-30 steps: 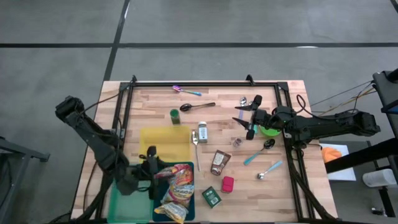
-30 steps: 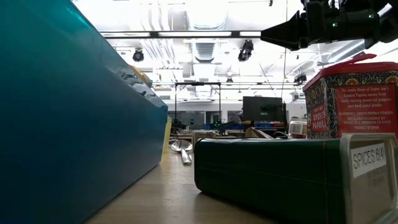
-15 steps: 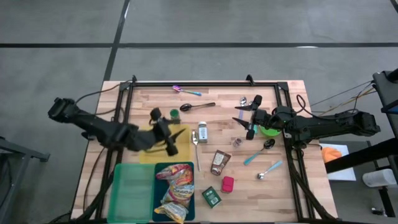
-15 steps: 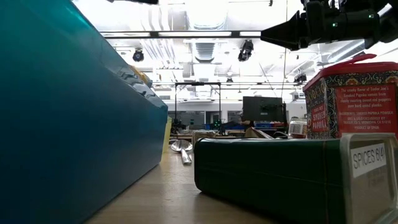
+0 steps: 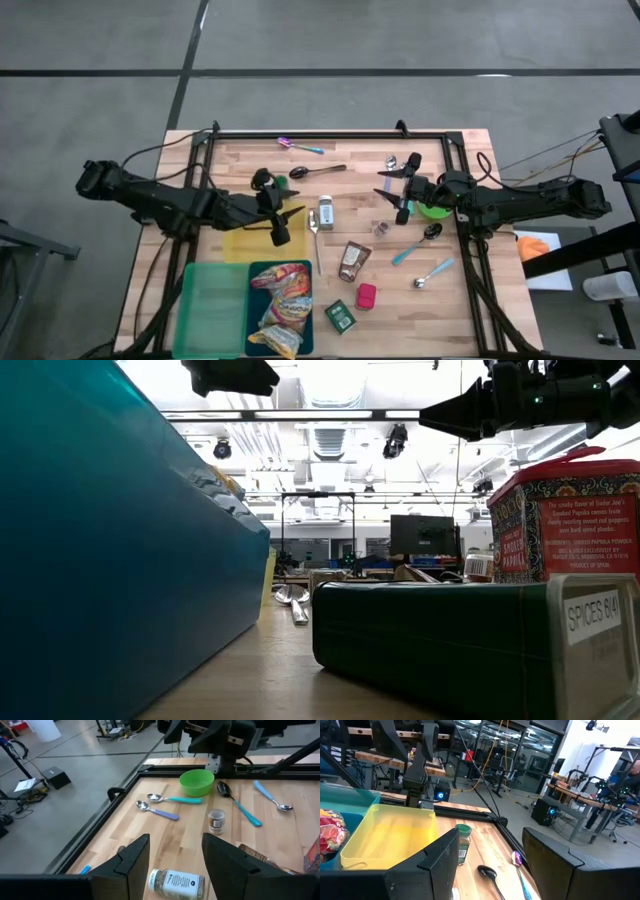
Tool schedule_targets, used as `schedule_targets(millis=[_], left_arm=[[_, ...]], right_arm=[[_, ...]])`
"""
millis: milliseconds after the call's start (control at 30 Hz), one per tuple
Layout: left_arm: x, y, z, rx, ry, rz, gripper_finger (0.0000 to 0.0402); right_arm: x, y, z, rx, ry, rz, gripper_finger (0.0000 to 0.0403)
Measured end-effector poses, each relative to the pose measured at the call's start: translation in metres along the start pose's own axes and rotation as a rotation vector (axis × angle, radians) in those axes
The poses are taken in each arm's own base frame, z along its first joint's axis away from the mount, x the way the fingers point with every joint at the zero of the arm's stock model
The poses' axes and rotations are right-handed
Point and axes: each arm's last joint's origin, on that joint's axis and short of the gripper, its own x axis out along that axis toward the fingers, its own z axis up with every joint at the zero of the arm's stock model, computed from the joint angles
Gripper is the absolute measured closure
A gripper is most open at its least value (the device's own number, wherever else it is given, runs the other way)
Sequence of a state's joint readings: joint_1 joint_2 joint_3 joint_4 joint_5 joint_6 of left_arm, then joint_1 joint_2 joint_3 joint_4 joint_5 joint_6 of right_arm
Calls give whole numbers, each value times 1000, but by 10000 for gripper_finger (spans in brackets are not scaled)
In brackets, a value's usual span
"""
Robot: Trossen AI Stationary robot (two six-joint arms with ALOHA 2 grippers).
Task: Pick & Place Food Item
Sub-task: Put the green spice bottle into the green bin
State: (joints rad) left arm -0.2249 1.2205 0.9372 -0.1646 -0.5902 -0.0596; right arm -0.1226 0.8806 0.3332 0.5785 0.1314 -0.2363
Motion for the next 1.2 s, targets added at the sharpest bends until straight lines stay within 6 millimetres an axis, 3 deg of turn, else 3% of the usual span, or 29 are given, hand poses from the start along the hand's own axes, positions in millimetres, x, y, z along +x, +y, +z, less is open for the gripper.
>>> schedule_targets(millis=[633, 1200], left_arm=[[1, 3, -4, 83, 23, 71, 219], [1, 3, -4, 53, 18, 70, 219]], right_arm=[[0, 0, 0, 0, 1, 0, 188], [0, 0, 0, 0, 2, 0, 188]])
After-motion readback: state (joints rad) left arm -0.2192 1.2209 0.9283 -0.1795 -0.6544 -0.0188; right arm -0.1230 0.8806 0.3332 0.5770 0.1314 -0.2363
